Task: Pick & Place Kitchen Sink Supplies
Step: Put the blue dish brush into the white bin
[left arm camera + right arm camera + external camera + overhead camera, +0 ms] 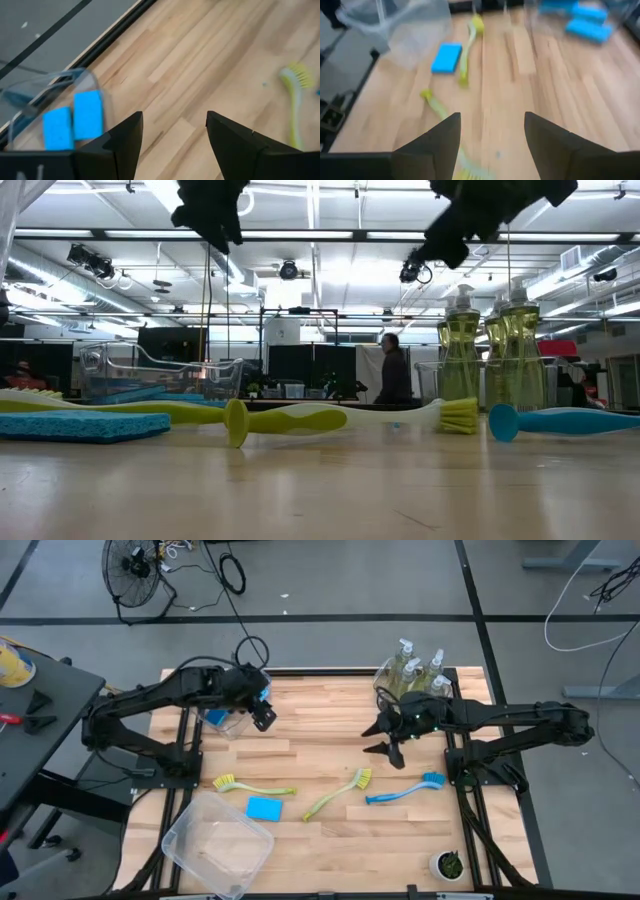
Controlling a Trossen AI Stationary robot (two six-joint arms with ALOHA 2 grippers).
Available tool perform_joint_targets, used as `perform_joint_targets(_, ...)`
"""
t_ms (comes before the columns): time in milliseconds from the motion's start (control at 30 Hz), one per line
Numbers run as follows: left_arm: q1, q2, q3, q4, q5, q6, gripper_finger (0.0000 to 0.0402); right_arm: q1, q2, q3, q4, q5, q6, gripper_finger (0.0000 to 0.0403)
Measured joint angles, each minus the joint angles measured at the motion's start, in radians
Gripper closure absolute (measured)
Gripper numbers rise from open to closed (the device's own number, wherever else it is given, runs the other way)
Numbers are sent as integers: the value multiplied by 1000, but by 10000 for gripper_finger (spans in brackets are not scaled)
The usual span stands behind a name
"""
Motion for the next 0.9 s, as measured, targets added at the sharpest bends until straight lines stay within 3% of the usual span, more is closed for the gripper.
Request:
perform_joint_targets(167,-36,0,0,49,0,-7,179,37,0,0,-160,-24,-53,183)
perform_joint_targets(467,-43,0,0,85,-6,-7,179,237,4,0,-452,-8,-123,183)
perform_joint_targets(600,-43,0,0,100,-7,-7,179,307,15,0,-521,45,-101,183)
perform_joint_targets(900,-43,0,0,124,-11,-7,179,411,131,0,-553,57,-55,183)
